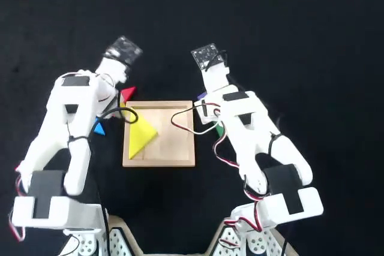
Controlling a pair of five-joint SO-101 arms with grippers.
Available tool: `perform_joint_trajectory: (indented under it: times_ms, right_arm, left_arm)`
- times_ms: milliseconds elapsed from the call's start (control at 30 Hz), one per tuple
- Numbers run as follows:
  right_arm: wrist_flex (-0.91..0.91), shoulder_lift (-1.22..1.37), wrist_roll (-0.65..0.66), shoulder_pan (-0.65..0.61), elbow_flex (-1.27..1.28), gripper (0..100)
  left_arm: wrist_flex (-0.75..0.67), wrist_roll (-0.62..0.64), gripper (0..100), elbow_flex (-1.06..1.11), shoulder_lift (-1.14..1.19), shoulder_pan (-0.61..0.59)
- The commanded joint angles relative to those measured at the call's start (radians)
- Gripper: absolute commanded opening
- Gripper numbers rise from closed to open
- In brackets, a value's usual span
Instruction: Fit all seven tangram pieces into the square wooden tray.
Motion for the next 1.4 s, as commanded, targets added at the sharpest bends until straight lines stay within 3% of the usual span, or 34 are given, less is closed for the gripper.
perform_joint_trajectory:
  times_ms: [0, 200, 333, 567, 1167, 1367]
  right_arm:
    - [0.008, -0.004, -0.003, 0.025, -0.064, 1.1]
    - [0.008, -0.004, -0.003, 0.025, -0.064, 1.1]
    - [0.008, -0.004, -0.002, 0.025, -0.067, 1.1]
    - [-0.011, 0.016, -0.002, 0.025, -0.07, 1.1]
    - [-0.014, 0.027, -0.002, 0.025, -0.079, 1.1]
    - [-0.012, 0.027, -0.002, 0.025, -0.079, 1.1]
  left_arm:
    - [0.086, -0.295, 33, -0.113, 0.069, 0.016]
    - [0.132, -0.411, 33, -0.302, 0.25, -0.008]
    - [0.265, -0.526, 33, -0.475, 0.362, -0.01]
    - [0.321, -0.58, 33, -0.697, 0.525, -0.038]
    - [0.341, -0.655, 33, -0.713, 0.589, 0.002]
    - [0.342, -0.697, 25, -0.713, 0.638, 0.002]
